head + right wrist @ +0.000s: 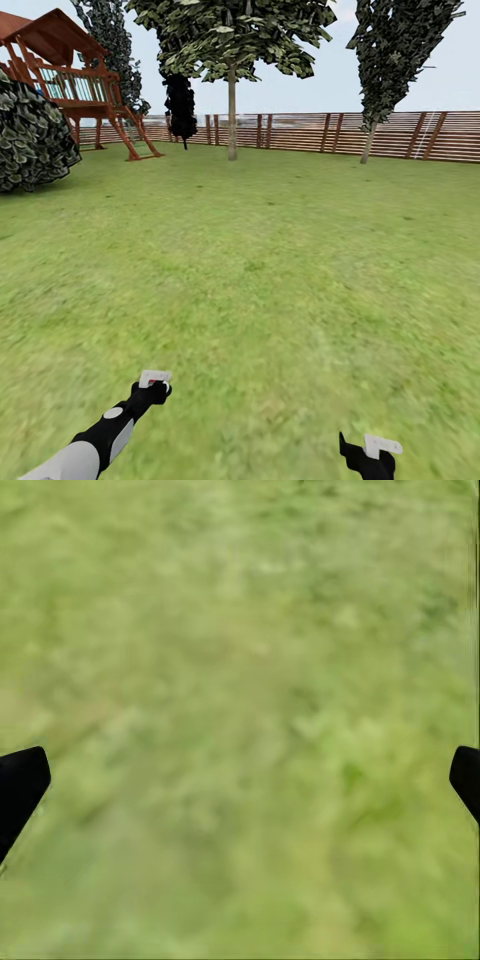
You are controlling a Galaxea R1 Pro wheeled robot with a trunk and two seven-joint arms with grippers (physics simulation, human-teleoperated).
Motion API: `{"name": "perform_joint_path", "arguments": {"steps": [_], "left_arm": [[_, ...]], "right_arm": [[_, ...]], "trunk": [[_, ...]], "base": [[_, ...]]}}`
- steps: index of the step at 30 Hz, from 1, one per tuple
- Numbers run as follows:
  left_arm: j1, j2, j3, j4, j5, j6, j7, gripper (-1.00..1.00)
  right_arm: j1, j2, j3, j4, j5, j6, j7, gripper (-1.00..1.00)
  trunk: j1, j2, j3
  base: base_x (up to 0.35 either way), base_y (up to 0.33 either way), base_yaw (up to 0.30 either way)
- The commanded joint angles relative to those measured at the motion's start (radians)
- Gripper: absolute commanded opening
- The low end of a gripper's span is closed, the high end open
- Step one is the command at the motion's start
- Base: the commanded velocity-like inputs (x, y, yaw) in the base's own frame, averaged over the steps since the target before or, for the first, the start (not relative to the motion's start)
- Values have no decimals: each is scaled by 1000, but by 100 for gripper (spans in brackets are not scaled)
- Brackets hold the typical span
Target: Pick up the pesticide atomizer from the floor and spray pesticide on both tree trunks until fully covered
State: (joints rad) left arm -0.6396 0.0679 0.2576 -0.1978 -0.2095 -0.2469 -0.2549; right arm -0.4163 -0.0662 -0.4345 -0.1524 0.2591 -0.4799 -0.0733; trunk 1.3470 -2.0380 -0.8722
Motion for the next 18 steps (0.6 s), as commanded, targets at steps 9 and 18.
{"name": "perform_joint_path", "arguments": {"steps": [9,18], "left_arm": [[0,-2,-1,-44,2,-2,0,-100],[0,-12,1,-106,2,7,3,-100]], "right_arm": [[54,14,0,-1,3,-126,3,100],[60,14,0,-1,3,-131,1,100]], "trunk": [[0,0,1],[0,0,8]], "base": [[338,0,0],[331,0,0]]}}
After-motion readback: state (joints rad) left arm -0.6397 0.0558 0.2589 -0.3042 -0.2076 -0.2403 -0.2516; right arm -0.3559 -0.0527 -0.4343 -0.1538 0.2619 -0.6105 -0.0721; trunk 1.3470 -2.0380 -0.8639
